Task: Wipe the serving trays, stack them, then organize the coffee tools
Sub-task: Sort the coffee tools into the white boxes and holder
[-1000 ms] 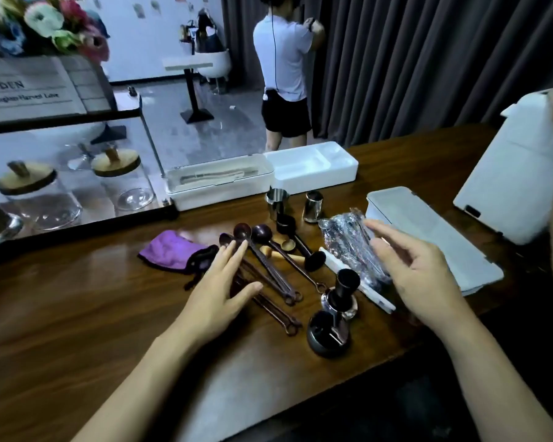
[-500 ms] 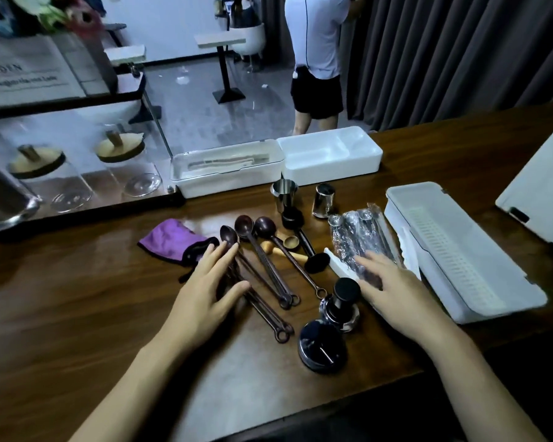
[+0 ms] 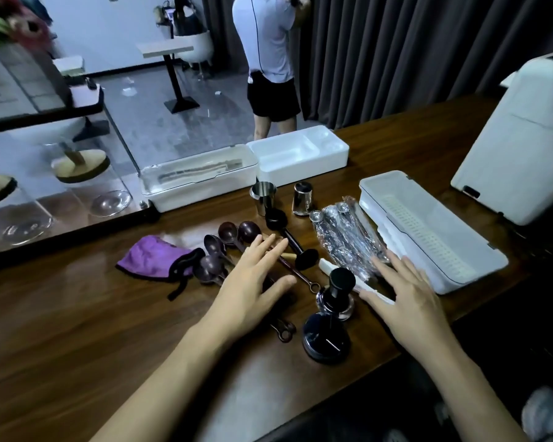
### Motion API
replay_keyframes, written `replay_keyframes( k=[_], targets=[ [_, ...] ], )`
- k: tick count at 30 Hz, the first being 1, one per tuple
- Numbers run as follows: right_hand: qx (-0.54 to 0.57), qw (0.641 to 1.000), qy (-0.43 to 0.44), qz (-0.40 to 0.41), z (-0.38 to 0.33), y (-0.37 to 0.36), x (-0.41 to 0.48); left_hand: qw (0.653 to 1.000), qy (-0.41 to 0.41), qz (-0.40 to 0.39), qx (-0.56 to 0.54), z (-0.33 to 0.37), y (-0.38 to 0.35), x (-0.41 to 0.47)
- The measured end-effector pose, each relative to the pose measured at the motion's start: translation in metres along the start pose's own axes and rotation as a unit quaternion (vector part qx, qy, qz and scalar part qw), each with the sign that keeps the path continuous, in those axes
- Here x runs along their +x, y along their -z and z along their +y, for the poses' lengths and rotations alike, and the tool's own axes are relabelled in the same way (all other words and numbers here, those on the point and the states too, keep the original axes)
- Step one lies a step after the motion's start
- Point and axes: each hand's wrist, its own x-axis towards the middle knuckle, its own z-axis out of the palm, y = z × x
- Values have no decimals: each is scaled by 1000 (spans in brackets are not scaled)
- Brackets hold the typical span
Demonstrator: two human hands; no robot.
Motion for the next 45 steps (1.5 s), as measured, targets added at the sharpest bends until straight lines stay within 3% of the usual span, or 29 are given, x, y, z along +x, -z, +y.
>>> replay_keyframes(
  k=[18, 28, 31, 35, 40, 45],
  targets=[
    [-47, 989, -141, -5, -16, 9, -13, 999, 1, 30, -33, -44, 35, -19],
    [41, 987, -151, 19, -28, 30, -4, 998, 21, 61, -29, -64, 45, -23],
    [67, 990, -123, 9, -40, 46, 16, 997, 29, 69, -26, -62, 48, -20],
    [122, 990, -28, -68, -66, 56, 49, 996, 34, 80, -21, -50, 53, -11],
    [101, 977, 118, -145, -100, 56, 92, 994, 45, 92, -37, -31, 60, 6],
    [62, 956, 220, -186, -128, 47, 123, 979, 68, 148, -119, -30, 70, 19]
  ],
)
